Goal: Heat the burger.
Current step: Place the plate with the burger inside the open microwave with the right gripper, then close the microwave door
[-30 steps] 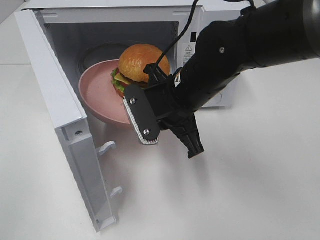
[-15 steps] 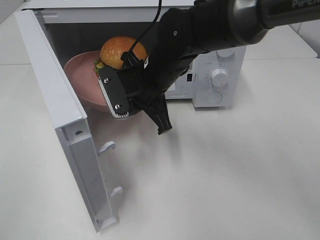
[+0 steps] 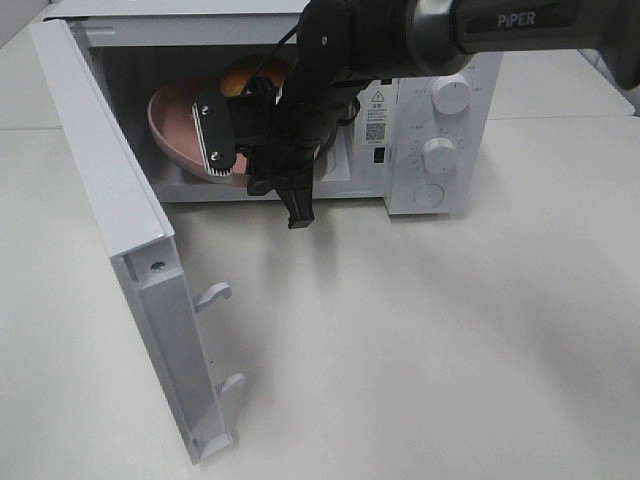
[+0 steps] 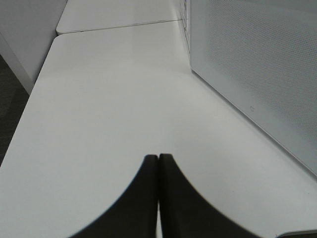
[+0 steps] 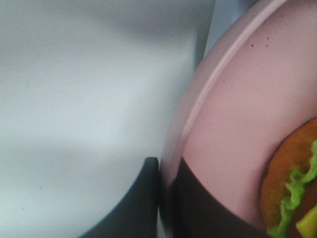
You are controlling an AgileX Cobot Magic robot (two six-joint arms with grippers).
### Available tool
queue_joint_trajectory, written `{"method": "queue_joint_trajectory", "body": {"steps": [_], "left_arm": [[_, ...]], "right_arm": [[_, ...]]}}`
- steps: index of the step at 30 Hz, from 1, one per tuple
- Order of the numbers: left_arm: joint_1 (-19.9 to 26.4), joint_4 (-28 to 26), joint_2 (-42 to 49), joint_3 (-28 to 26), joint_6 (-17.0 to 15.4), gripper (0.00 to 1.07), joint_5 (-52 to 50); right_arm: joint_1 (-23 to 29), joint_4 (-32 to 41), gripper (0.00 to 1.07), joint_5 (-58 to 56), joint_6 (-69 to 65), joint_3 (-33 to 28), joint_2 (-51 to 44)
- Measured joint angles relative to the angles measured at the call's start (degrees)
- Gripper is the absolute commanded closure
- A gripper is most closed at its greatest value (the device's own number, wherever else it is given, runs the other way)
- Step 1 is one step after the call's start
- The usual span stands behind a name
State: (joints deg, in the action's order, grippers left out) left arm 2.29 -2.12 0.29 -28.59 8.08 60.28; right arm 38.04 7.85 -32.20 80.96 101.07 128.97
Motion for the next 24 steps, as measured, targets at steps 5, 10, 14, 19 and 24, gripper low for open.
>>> {"method": "queue_joint_trajectory", "body": {"steps": [5, 10, 14, 19, 24], "left_arm": [[0.00, 0.00, 0.00, 0.00, 0.00, 1.06, 0.00], [0.00, 0.00, 0.00, 0.00, 0.00, 1.06, 0.00], [0.00, 0.00, 0.00, 0.00, 0.00, 1.06, 0.00], [0.00, 0.00, 0.00, 0.00, 0.00, 1.06, 0.00], [0.00, 0.00, 0.00, 0.00, 0.00, 1.06, 0.00]], "right_arm": [[-0.92, -0.40, 1.07, -0.57, -5.33, 4.13, 3.72], [-1.03, -0.57, 1.07, 1.32, -14.32, 4.76, 4.01], [-1.03, -0.69, 1.01, 1.43, -16.33, 4.87, 4.01], [-1.03, -0.74, 0.82, 0.92, -17.30, 4.87, 4.01], [-1.03, -0.69, 0.49, 0.63, -21.83, 4.87, 3.55]]}}
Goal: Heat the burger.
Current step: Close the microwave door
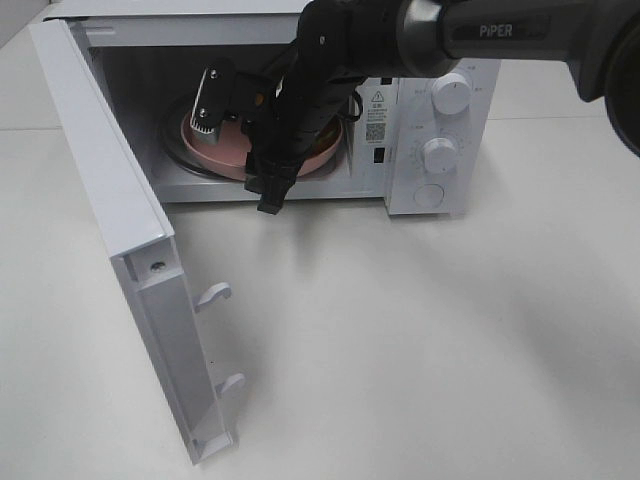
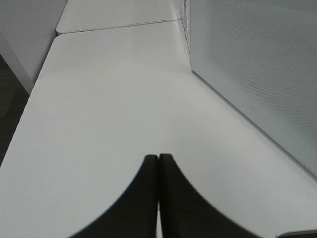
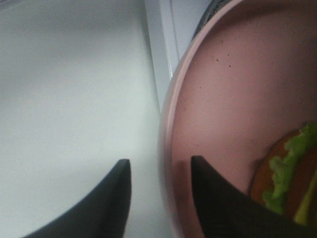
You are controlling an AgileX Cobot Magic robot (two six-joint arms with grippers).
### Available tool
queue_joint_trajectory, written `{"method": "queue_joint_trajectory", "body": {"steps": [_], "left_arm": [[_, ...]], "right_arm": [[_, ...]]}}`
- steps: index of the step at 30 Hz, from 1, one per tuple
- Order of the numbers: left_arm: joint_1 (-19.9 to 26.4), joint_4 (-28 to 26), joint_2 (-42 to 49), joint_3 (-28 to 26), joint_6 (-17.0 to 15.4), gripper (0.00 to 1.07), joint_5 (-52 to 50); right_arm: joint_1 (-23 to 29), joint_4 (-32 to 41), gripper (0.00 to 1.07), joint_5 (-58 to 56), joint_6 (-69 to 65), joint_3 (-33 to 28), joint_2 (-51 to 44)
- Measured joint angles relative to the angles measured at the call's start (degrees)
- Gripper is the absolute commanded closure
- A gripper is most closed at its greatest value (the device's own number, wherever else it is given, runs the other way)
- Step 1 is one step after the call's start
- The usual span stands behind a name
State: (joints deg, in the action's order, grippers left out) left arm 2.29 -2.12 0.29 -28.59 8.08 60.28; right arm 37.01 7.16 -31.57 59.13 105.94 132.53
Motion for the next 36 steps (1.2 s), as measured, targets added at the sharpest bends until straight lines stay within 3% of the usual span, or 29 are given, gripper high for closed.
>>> {"method": "queue_joint_trajectory", "body": {"steps": [1, 5, 26, 36], "left_arm": [[0.00, 0.00, 0.00, 0.00, 0.00, 1.06, 0.00], [0.00, 0.00, 0.00, 0.00, 0.00, 1.06, 0.00], [0.00, 0.00, 0.00, 0.00, 0.00, 1.06, 0.00], [0.00, 0.00, 0.00, 0.00, 0.00, 1.06, 0.00]], "right_arm": [[0.00, 0.00, 0.43, -0.29, -2.64, 0.00, -0.52], [0.00, 0.00, 0.38, -2.52, -9.00, 0.00, -1.66], [0.00, 1.66, 0.37, -13.81, -45.72, 0.06, -8.14], [0.00, 2.23, 0.37, -21.54, -53.97, 0.06, -11.63]]}}
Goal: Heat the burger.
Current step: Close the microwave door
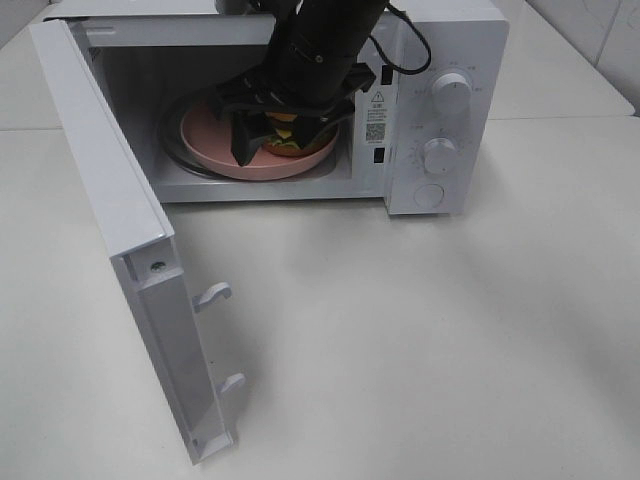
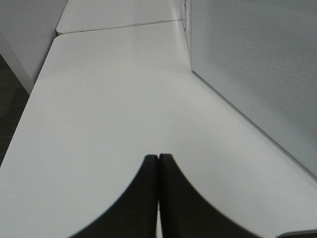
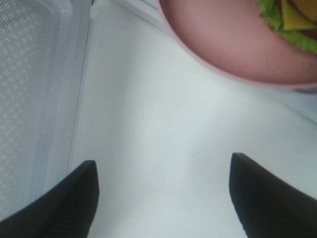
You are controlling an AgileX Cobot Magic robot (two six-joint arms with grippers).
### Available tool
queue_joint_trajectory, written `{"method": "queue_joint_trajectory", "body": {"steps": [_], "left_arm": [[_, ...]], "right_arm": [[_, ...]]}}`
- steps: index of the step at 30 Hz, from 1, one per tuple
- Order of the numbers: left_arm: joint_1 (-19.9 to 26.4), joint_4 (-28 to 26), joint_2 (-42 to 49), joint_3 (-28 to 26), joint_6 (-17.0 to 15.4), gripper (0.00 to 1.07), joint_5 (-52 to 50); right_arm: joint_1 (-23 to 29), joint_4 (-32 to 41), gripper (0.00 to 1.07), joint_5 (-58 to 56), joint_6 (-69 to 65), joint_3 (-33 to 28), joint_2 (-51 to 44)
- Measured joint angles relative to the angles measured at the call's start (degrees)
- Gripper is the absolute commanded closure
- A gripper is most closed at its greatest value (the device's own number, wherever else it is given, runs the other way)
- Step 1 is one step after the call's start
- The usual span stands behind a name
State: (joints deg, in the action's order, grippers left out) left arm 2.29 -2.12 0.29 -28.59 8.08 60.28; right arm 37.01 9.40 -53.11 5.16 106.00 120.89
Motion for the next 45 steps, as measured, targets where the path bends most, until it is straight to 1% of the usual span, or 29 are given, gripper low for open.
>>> {"method": "queue_joint_trajectory", "body": {"steps": [5, 6, 7, 9, 12, 13, 16, 18, 19, 20, 23, 25, 28, 29, 30, 31, 32, 33, 34, 35, 36, 37, 38, 39, 40, 41, 42, 43, 45], "left_arm": [[0.00, 0.00, 0.00, 0.00, 0.00, 1.06, 0.00], [0.00, 0.00, 0.00, 0.00, 0.00, 1.06, 0.00], [0.00, 0.00, 0.00, 0.00, 0.00, 1.06, 0.00], [0.00, 0.00, 0.00, 0.00, 0.00, 1.06, 0.00], [0.00, 0.00, 0.00, 0.00, 0.00, 1.06, 0.00], [0.00, 0.00, 0.00, 0.00, 0.00, 1.06, 0.00], [0.00, 0.00, 0.00, 0.00, 0.00, 1.06, 0.00], [0.00, 0.00, 0.00, 0.00, 0.00, 1.06, 0.00], [0.00, 0.00, 0.00, 0.00, 0.00, 1.06, 0.00], [0.00, 0.00, 0.00, 0.00, 0.00, 1.06, 0.00], [0.00, 0.00, 0.00, 0.00, 0.00, 1.06, 0.00], [0.00, 0.00, 0.00, 0.00, 0.00, 1.06, 0.00], [0.00, 0.00, 0.00, 0.00, 0.00, 1.06, 0.00], [0.00, 0.00, 0.00, 0.00, 0.00, 1.06, 0.00], [0.00, 0.00, 0.00, 0.00, 0.00, 1.06, 0.00], [0.00, 0.00, 0.00, 0.00, 0.00, 1.06, 0.00], [0.00, 0.00, 0.00, 0.00, 0.00, 1.06, 0.00], [0.00, 0.00, 0.00, 0.00, 0.00, 1.06, 0.00], [0.00, 0.00, 0.00, 0.00, 0.00, 1.06, 0.00], [0.00, 0.00, 0.00, 0.00, 0.00, 1.06, 0.00], [0.00, 0.00, 0.00, 0.00, 0.00, 1.06, 0.00], [0.00, 0.00, 0.00, 0.00, 0.00, 1.06, 0.00], [0.00, 0.00, 0.00, 0.00, 0.00, 1.06, 0.00], [0.00, 0.00, 0.00, 0.00, 0.00, 1.06, 0.00], [0.00, 0.00, 0.00, 0.00, 0.00, 1.06, 0.00], [0.00, 0.00, 0.00, 0.00, 0.00, 1.06, 0.00], [0.00, 0.00, 0.00, 0.00, 0.00, 1.06, 0.00], [0.00, 0.00, 0.00, 0.00, 0.00, 1.06, 0.00], [0.00, 0.00, 0.00, 0.00, 0.00, 1.06, 0.00]], "right_arm": [[0.00, 0.06, 0.37, -5.84, -1.55, 0.00, -0.57], [0.00, 0.06, 0.37, -9.00, -1.78, 0.00, -0.74], [0.00, 0.06, 0.37, -9.00, -1.78, 0.00, -0.74], [0.00, -0.57, 0.37, -14.84, -1.83, 0.00, -1.03], [0.00, -2.35, 0.37, -15.76, -2.69, -0.34, -1.83], [0.00, -4.35, 0.37, -15.93, -3.61, -1.20, -3.04], [0.00, -5.84, 0.37, -16.21, -4.24, -1.66, -4.13], [0.00, -10.31, 0.37, -16.39, -5.50, -3.90, -7.45], [0.00, -10.31, 0.37, -16.39, -5.50, -3.90, -7.45], [0.00, -12.43, 0.37, -16.56, -6.42, -5.50, -9.34], [0.00, -13.46, 0.37, -16.62, -6.53, -6.42, -10.26], [-0.63, -16.56, 0.37, -16.62, -8.14, -10.14, -13.75], [-1.60, -17.48, 0.37, -16.62, -9.17, -11.86, -15.13], [-3.38, -17.65, 0.37, -16.62, -9.68, -13.52, -16.33], [-3.38, -17.65, 0.37, -16.62, -9.68, -13.52, -16.33], [-5.73, -17.82, 0.37, -16.62, -10.49, -15.30, -17.53], [-5.73, -17.82, 0.37, -16.62, -10.49, -15.30, -17.53], [-8.19, -17.93, 0.37, -16.56, -10.83, -16.96, -18.74], [-9.28, -17.93, 0.37, -16.62, -10.94, -17.59, -19.14], [-9.28, -17.93, 0.37, -16.62, -10.94, -17.59, -19.14], [-12.20, -18.11, 0.37, -16.62, -11.40, -18.96, -20.34], [-12.20, -18.11, 0.37, -16.62, -11.40, -18.96, -20.34], [-15.30, -18.33, 0.37, -16.62, -11.92, -20.74, -21.94], [-15.30, -18.33, 0.37, -16.62, -11.92, -20.74, -21.94], [-17.99, -18.56, 0.37, -16.62, -12.03, -22.80, -23.78], [-17.99, -18.56, 0.37, -16.62, -12.03, -22.80, -23.78], [-20.57, -18.62, 0.37, -16.62, -12.15, -24.64, -25.95], [-20.57, -18.62, 0.37, -16.62, -12.15, -24.64, -25.95], [-24.06, -18.62, 0.38, -16.50, -12.26, -27.79, -29.62]]}}
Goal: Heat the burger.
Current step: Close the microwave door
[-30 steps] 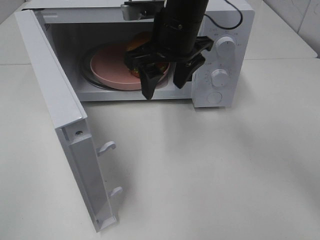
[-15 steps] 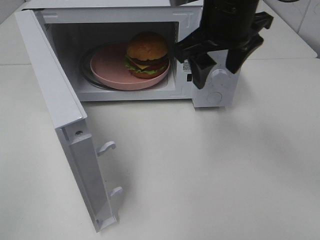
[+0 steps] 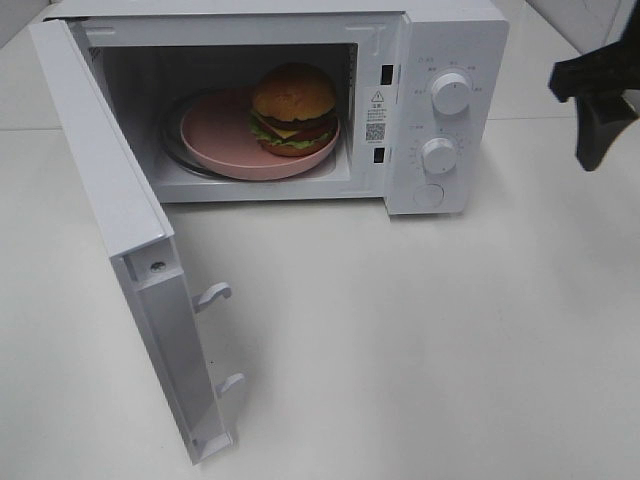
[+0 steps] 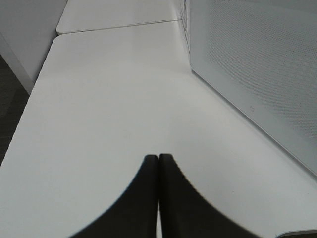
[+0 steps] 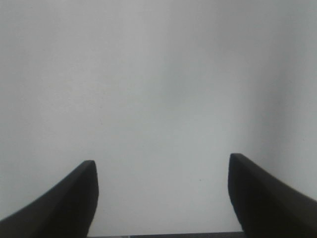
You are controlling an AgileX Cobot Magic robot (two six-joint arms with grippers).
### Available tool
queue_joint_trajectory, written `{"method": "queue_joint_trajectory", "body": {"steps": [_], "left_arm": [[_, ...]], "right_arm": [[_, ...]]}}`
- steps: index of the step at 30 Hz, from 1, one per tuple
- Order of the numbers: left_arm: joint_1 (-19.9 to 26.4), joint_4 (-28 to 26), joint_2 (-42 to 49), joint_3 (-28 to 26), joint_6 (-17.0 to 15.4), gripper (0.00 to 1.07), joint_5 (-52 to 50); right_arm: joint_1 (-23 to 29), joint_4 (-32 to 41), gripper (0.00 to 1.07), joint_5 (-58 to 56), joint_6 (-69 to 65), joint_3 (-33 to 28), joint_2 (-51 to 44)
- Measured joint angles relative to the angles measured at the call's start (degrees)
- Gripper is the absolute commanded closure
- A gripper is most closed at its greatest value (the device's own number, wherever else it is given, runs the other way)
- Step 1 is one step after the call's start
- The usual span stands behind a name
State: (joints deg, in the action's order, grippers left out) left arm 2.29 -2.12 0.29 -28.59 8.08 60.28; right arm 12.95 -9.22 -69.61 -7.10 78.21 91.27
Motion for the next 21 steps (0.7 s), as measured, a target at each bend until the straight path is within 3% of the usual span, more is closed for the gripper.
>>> {"method": "queue_joint_trajectory", "body": {"steps": [4, 10, 12, 15, 21], "left_arm": [[0.00, 0.00, 0.00, 0.00, 0.00, 1.06, 0.00], [0.00, 0.00, 0.00, 0.00, 0.00, 1.06, 0.00], [0.00, 0.00, 0.00, 0.00, 0.00, 1.06, 0.00], [0.00, 0.00, 0.00, 0.00, 0.00, 1.06, 0.00], [0.00, 0.00, 0.00, 0.00, 0.00, 1.06, 0.00]], "right_arm": [[-3.09, -0.17, 0.38, 0.23, -0.29, -4.98, -5.90], [-3.27, 0.23, 0.38, 0.46, -1.43, -11.69, -14.27], [-3.27, 0.74, 0.38, 0.74, -1.72, -18.33, -22.12], [-3.27, 0.74, 0.38, 0.74, -1.72, -19.77, -23.78], [-3.27, 0.74, 0.38, 0.74, -1.72, -34.15, -39.76]]}}
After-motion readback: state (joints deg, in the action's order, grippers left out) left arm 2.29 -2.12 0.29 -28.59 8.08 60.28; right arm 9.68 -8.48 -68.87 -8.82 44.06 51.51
